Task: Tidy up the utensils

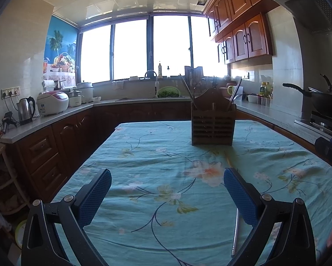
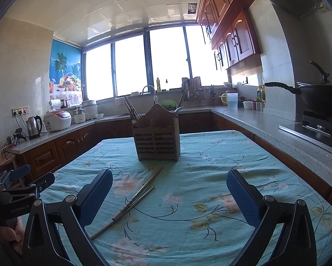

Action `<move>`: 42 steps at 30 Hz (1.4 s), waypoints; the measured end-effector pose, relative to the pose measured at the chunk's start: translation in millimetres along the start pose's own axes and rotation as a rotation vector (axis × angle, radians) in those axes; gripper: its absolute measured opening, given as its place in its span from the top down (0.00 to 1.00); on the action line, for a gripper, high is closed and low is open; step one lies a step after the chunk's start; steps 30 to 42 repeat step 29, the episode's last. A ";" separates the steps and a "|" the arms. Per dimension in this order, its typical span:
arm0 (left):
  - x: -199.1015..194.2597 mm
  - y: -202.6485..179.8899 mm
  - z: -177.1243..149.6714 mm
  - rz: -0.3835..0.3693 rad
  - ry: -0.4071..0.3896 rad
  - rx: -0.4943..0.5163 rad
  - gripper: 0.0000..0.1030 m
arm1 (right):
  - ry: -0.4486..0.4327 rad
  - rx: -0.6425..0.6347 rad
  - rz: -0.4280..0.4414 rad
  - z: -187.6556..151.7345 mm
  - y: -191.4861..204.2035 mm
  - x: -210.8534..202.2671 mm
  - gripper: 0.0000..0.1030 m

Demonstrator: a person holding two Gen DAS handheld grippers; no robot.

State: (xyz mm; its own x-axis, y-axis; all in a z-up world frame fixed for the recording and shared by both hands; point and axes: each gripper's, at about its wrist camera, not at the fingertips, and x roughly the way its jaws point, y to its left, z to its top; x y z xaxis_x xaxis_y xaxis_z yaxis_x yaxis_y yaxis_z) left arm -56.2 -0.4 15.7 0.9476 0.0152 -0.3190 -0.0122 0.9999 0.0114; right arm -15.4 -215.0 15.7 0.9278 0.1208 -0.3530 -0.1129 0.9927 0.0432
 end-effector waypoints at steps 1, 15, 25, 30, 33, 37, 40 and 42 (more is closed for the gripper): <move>0.1 0.1 0.1 0.000 0.001 -0.001 0.01 | -0.001 0.000 0.001 -0.2 -0.1 -0.3 0.00; 3.3 -4.1 1.0 -0.006 0.014 -0.007 0.01 | 0.001 0.002 0.002 0.6 0.5 0.3 0.00; 4.4 -9.1 3.3 -0.014 0.025 -0.010 0.01 | 0.010 0.011 0.004 0.8 4.3 0.1 0.00; 7.1 -10.4 4.4 -0.017 0.036 -0.015 0.01 | 0.015 0.016 0.007 2.8 4.9 2.9 0.00; 7.1 -10.4 4.4 -0.017 0.036 -0.015 0.01 | 0.015 0.016 0.007 2.8 4.9 2.9 0.00; 7.1 -10.4 4.4 -0.017 0.036 -0.015 0.01 | 0.015 0.016 0.007 2.8 4.9 2.9 0.00; 7.1 -10.4 4.4 -0.017 0.036 -0.015 0.01 | 0.015 0.016 0.007 2.8 4.9 2.9 0.00; 7.1 -10.4 4.4 -0.017 0.036 -0.015 0.01 | 0.015 0.016 0.007 2.8 4.9 2.9 0.00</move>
